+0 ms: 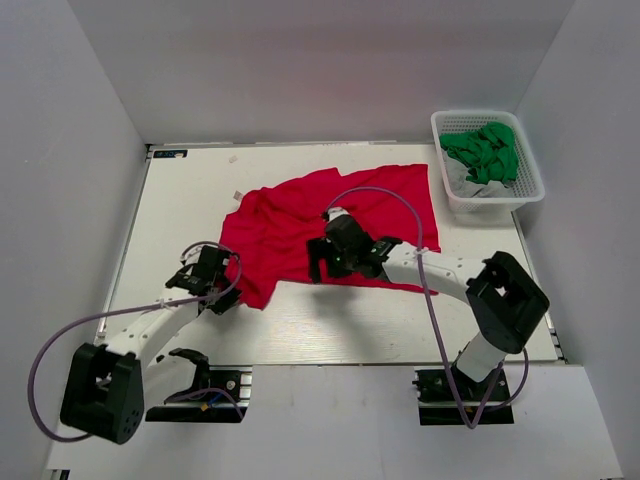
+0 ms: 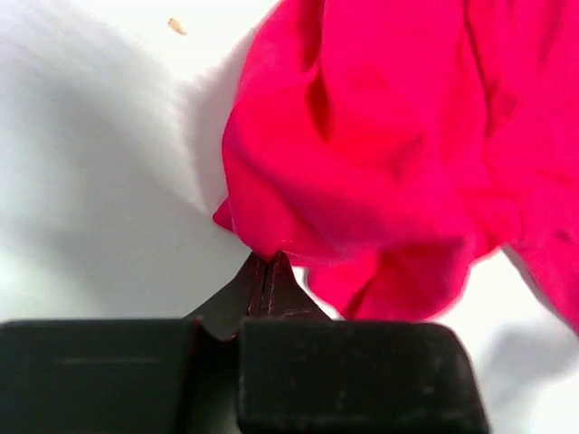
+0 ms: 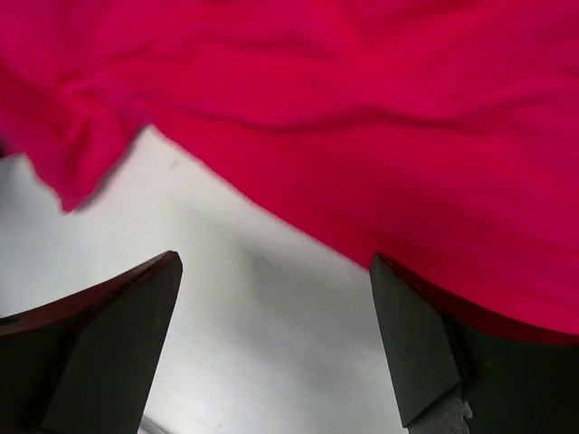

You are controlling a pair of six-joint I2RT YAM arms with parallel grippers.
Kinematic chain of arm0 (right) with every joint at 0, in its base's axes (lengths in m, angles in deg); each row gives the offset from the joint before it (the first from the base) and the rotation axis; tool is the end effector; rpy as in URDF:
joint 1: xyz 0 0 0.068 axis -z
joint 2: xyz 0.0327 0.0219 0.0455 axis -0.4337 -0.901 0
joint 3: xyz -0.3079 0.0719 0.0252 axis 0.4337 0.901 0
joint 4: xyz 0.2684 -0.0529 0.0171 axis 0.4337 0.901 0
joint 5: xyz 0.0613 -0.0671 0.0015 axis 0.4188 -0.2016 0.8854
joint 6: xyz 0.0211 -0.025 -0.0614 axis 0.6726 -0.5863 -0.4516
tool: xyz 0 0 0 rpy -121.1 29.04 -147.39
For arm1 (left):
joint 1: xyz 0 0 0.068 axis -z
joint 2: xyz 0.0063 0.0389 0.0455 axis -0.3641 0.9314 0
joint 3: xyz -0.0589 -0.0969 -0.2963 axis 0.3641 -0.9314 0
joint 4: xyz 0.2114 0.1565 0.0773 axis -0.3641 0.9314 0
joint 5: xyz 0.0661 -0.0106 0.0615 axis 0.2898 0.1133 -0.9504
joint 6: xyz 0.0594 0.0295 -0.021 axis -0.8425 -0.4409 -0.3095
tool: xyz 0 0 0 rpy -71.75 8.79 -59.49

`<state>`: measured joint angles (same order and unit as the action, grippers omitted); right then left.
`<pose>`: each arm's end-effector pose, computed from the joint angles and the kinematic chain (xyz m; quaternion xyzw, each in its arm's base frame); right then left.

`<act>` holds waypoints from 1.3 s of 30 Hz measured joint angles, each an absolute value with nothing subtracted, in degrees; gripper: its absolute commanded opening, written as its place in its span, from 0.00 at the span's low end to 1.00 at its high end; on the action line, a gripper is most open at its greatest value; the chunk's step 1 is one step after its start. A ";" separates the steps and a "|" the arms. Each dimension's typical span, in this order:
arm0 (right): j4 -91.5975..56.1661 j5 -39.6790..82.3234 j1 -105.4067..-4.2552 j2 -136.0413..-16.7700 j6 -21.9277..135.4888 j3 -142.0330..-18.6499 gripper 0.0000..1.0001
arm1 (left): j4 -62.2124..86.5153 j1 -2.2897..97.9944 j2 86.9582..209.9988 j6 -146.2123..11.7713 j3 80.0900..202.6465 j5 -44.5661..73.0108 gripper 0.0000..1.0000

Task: Fold and stack the t-shirts
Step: Flatten out the tshirt

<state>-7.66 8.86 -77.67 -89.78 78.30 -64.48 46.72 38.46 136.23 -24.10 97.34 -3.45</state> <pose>0.2393 0.2982 0.2318 -0.1736 0.9078 0.2151 0.3153 0.1709 -0.0430 0.1707 -0.3301 0.9201 -0.0489 0.2048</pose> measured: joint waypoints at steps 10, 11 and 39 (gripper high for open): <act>-6.41 1.12 -72.82 -86.63 79.20 -60.04 0.90 | 62.50 38.46 124.40 -26.70 111.02 0.66 0.00; -6.28 1.19 -72.31 -86.59 79.40 -59.43 0.90 | 64.21 38.46 124.32 -26.86 112.90 0.68 0.00; -4.55 6.57 -64.38 -86.50 78.81 -56.96 0.90 | 86.74 38.02 120.08 -18.73 117.73 -7.58 1.00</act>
